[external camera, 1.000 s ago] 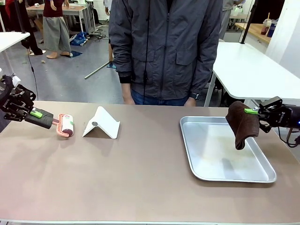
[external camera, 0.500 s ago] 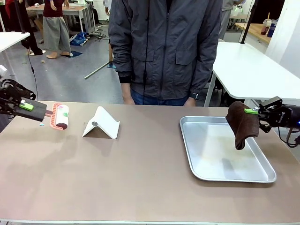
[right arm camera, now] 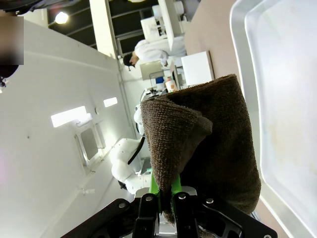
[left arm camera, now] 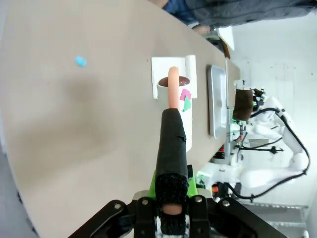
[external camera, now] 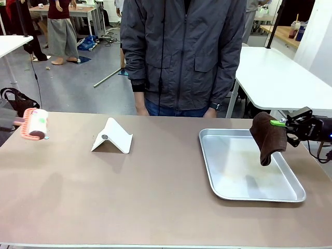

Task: Clean the surface of the table.
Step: Clean the area not pointed to by the person.

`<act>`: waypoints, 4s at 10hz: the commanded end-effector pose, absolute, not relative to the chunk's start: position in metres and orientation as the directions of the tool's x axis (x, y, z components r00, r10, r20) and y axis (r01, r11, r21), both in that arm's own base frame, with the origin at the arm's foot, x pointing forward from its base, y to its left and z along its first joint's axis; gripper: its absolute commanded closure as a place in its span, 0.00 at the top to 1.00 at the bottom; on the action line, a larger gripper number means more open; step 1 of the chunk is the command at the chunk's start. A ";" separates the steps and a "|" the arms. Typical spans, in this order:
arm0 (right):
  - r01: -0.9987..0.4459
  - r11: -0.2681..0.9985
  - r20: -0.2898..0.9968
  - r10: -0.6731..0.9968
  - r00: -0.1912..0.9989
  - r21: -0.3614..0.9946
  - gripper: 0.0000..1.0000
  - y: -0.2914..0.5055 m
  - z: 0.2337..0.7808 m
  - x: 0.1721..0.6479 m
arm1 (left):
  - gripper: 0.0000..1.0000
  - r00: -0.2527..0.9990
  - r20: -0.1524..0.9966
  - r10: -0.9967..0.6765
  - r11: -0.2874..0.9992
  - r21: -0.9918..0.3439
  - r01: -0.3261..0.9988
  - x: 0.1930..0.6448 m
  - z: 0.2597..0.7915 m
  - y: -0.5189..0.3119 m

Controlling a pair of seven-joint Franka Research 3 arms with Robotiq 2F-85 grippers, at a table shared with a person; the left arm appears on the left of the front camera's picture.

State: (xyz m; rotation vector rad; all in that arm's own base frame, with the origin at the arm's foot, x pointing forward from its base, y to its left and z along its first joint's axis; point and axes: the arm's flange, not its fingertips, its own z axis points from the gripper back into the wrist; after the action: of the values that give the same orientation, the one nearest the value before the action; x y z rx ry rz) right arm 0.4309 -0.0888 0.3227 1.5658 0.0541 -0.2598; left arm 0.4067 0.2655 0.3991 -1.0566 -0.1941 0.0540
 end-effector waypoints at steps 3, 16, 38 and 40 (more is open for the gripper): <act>0.192 -0.019 -0.193 -0.128 0.973 0.981 0.00 -0.088 0.325 0.430 | 0.10 0.969 0.099 0.228 0.471 -0.882 -0.021 0.382 0.382 0.334; 0.192 -0.019 -0.193 -0.128 0.973 0.981 0.00 -0.088 0.325 0.430 | 0.22 0.992 0.036 0.123 0.569 -0.821 -0.041 0.489 0.362 0.329; 0.192 -0.019 -0.193 -0.128 0.973 0.981 0.00 -0.088 0.325 0.430 | 0.22 0.993 -0.013 0.118 0.626 -0.775 -0.085 0.574 0.313 0.252; 0.192 -0.019 -0.193 -0.128 0.973 0.981 0.00 -0.088 0.325 0.430 | 0.22 0.987 0.126 0.098 0.576 -0.816 0.047 0.542 0.346 0.236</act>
State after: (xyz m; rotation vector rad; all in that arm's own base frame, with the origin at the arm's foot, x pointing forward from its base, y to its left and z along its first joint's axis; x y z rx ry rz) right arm 0.4309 -0.0886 0.3225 1.5659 0.0549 -0.2599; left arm 0.5714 0.2510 0.3326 -0.9259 -0.0768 0.0705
